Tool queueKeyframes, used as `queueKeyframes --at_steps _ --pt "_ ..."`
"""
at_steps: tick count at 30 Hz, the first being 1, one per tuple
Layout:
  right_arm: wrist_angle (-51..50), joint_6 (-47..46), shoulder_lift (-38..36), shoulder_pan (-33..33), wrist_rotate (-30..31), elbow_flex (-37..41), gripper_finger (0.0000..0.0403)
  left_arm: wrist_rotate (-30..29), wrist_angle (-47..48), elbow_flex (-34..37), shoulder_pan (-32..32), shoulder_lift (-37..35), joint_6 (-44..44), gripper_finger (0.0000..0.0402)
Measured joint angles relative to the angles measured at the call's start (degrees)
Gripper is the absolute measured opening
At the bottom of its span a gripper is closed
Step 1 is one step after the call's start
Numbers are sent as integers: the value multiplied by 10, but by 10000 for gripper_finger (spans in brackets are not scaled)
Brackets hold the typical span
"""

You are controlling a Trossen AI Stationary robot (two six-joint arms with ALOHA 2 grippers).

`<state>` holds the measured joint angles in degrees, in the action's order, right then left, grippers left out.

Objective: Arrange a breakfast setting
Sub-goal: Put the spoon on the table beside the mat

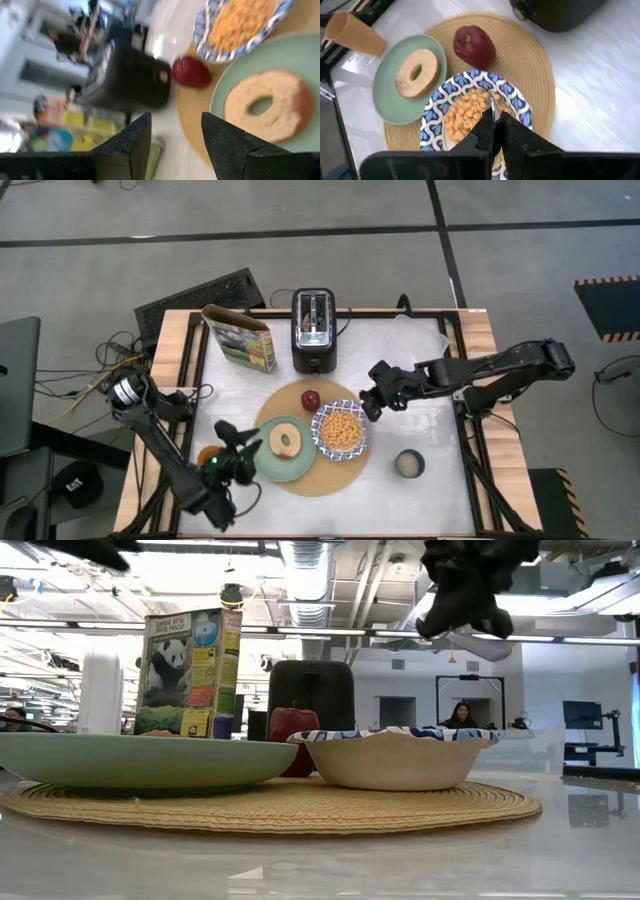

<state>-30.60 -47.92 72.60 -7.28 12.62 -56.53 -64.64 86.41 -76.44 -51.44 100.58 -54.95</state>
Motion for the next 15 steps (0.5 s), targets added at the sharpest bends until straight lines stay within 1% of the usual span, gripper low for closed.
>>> queueKeyframes --at_steps 3,5,10,12,15 --pt "-31 -17 0 4 0 0 44 36 -26 51 14 -33 -17 156" --pt "-54 -30 0 9 0 0 44 68 -69 86 26 -64 -7 150" --pt "-105 -47 0 19 4 0 44 161 -252 178 65 -165 99 136" --pt "-117 -50 0 23 4 0 44 203 -332 212 81 -203 144 134" --pt "-120 -53 0 34 6 12 44 255 -425 253 102 -249 198 133"
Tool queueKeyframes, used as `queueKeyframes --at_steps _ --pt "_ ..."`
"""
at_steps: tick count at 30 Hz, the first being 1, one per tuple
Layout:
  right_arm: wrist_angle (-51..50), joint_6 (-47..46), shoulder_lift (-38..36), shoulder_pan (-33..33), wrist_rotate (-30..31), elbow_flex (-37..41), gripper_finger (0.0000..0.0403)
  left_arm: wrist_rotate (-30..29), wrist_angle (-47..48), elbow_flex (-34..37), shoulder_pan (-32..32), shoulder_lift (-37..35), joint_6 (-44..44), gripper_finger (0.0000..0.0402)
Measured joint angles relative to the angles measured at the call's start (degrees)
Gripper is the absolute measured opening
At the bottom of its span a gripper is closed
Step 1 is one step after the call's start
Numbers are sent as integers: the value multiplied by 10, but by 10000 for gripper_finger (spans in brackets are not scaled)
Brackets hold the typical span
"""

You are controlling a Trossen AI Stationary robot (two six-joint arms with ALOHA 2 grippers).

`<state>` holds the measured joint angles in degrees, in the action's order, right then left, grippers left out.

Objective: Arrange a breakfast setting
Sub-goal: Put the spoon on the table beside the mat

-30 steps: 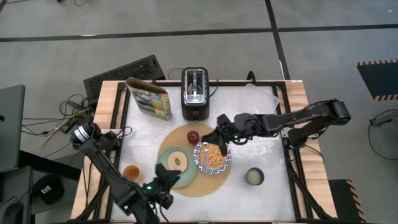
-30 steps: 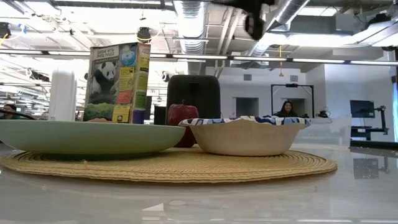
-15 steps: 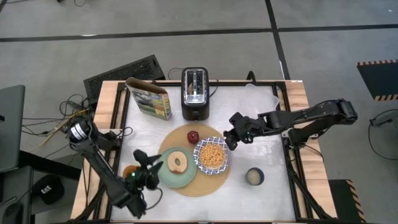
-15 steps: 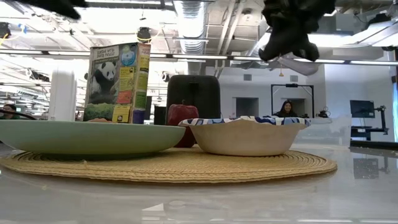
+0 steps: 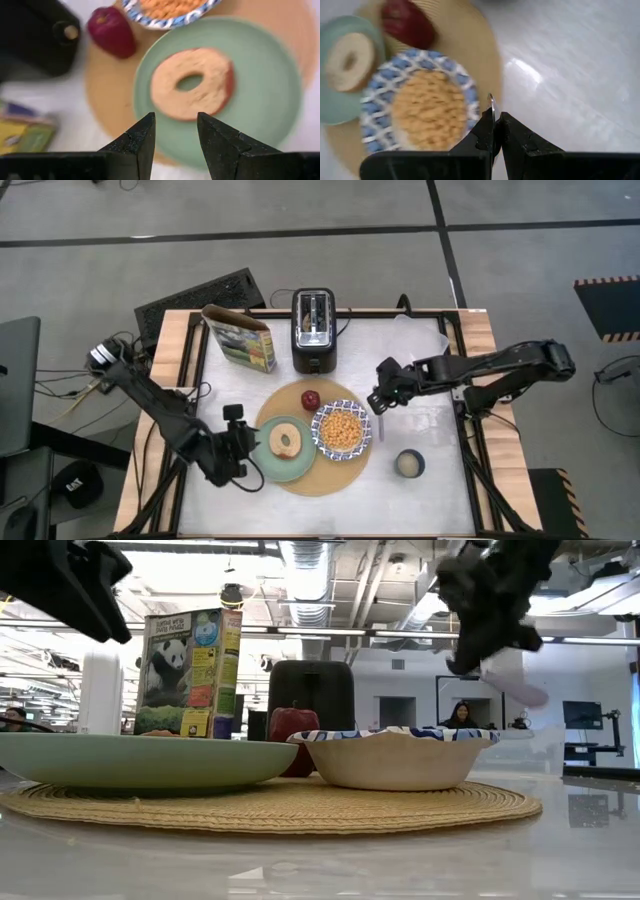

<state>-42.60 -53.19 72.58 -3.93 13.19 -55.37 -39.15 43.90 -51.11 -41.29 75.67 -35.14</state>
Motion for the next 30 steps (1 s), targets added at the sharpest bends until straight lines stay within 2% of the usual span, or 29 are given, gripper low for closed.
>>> queueKeyframes --at_steps 5,8,12,19,30 --pt "35 -22 -14 21 -30 68 44 29 -84 35 14 -42 53 133" --pt "98 -35 -37 25 -53 119 44 29 -94 38 18 -46 75 133" --pt "121 -64 -55 25 -58 166 44 29 -98 38 22 -45 97 133" --pt "211 -81 -32 12 -81 212 44 26 -115 38 31 -44 120 133" --pt "228 -118 35 10 -95 221 46 25 -122 38 39 -44 118 132"
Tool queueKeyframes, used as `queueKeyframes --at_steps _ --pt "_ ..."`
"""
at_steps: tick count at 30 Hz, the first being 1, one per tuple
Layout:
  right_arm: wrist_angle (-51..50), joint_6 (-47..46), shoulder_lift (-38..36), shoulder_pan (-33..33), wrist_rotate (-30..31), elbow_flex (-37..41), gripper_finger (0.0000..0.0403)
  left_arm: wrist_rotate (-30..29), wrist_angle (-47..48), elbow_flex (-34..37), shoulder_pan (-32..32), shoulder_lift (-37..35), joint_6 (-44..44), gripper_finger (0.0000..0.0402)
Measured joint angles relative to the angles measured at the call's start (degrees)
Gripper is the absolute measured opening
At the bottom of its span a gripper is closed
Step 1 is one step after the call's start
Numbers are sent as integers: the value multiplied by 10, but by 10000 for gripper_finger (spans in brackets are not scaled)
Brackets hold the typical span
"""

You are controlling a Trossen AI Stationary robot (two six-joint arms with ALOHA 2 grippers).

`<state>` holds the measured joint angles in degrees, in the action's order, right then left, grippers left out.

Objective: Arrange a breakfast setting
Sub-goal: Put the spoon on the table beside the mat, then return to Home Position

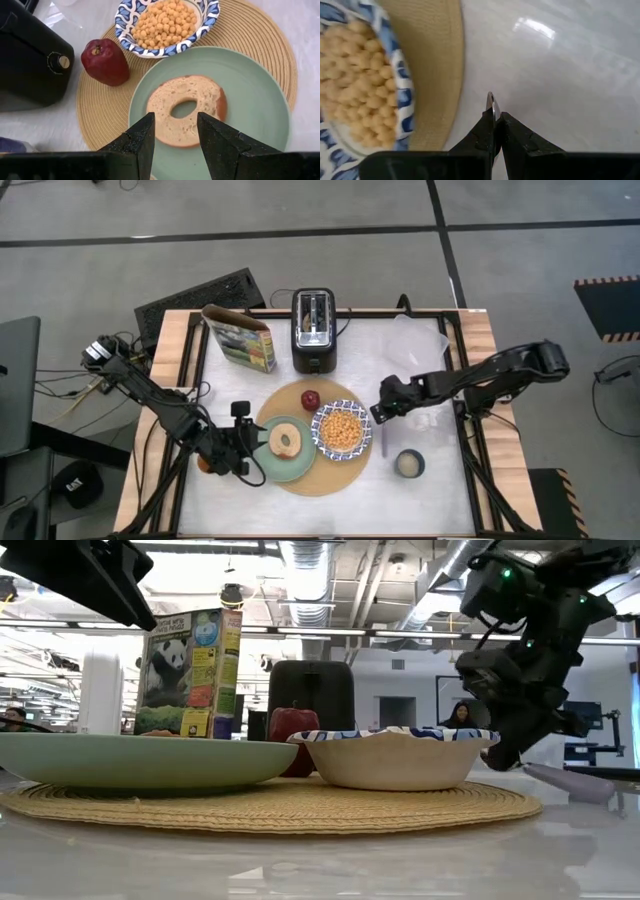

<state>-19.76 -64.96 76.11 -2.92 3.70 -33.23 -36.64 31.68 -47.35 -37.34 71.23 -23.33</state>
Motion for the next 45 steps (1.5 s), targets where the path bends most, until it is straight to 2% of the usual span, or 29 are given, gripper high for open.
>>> queueKeyframes --at_steps 9,16,22,28,33,36,38,41,45 --pt "2 -18 33 -4 5 0 78 0 0 0 0 0 0 132" --pt "6 -25 37 -4 9 0 126 0 -6 0 0 0 6 132" --pt "-5 -22 18 -4 9 0 166 1 -13 0 0 0 13 132" --pt "-41 -14 -34 -4 2 0 182 -1 -12 0 0 0 13 132" --pt "-43 46 -115 15 -51 -7 180 -3 -27 0 5 0 60 132" --pt "-28 137 -167 25 -18 -23 177 5 -56 0 26 0 108 130" --pt "-2 221 -196 28 1 -28 172 36 -76 0 48 0 143 120" --pt "38 305 -231 37 14 -28 149 103 -96 0 94 0 195 83" --pt "78 401 -275 50 16 -19 75 180 -142 7 164 -2 232 17"
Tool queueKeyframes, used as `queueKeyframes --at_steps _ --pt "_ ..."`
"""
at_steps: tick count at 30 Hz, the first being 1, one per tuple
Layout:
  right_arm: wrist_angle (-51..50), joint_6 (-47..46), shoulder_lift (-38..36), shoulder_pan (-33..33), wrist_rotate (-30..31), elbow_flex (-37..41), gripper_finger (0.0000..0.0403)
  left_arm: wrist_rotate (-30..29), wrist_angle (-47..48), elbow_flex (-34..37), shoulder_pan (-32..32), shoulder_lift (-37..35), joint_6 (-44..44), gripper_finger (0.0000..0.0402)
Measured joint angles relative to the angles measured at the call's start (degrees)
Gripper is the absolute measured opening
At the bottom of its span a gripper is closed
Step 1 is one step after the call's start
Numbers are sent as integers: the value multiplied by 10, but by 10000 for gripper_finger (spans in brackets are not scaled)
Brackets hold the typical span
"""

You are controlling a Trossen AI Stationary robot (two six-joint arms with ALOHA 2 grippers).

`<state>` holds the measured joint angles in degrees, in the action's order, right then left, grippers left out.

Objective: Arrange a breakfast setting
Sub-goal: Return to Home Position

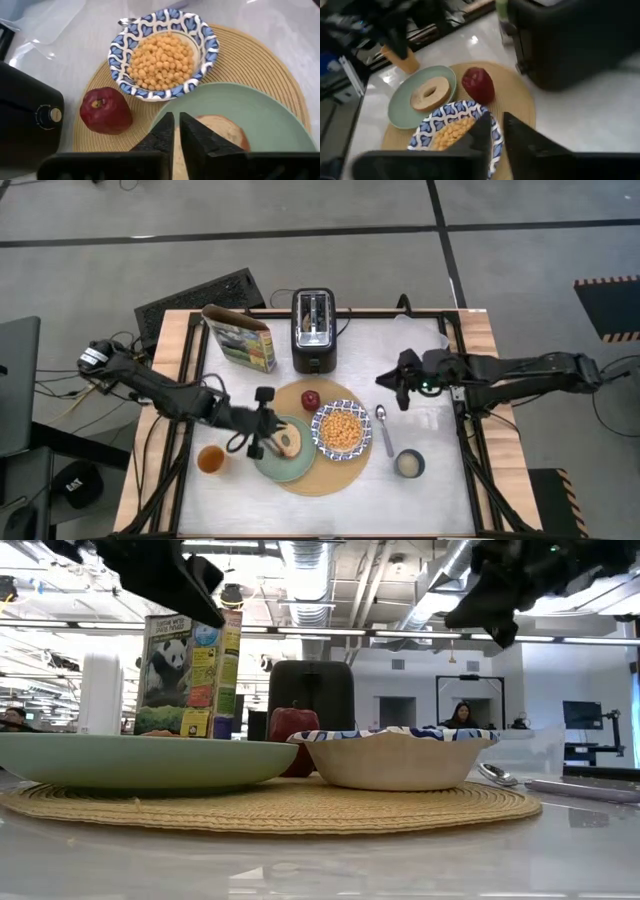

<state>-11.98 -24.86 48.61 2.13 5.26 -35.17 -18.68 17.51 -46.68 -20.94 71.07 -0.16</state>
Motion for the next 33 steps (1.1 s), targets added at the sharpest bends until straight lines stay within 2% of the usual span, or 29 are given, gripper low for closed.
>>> queueKeyframes --at_steps 3,5,10,14,19,24,33 --pt "11 77 -30 7 -8 11 20 43 -64 35 39 -18 23 7" --pt "35 116 -48 6 -14 25 19 67 -114 63 60 -39 37 7" --pt "108 150 -102 16 -90 70 44 92 -215 147 100 -133 46 1" --pt "114 151 -158 22 -94 103 25 89 -255 218 126 -234 38 1" --pt "124 149 -225 21 -84 142 18 89 -258 289 148 -364 20 0" --pt "125 132 -291 22 -80 174 40 83 -254 342 158 -479 -3 0" --pt "121 121 -375 21 -77 226 18 73 -202 396 159 -625 -21 0"
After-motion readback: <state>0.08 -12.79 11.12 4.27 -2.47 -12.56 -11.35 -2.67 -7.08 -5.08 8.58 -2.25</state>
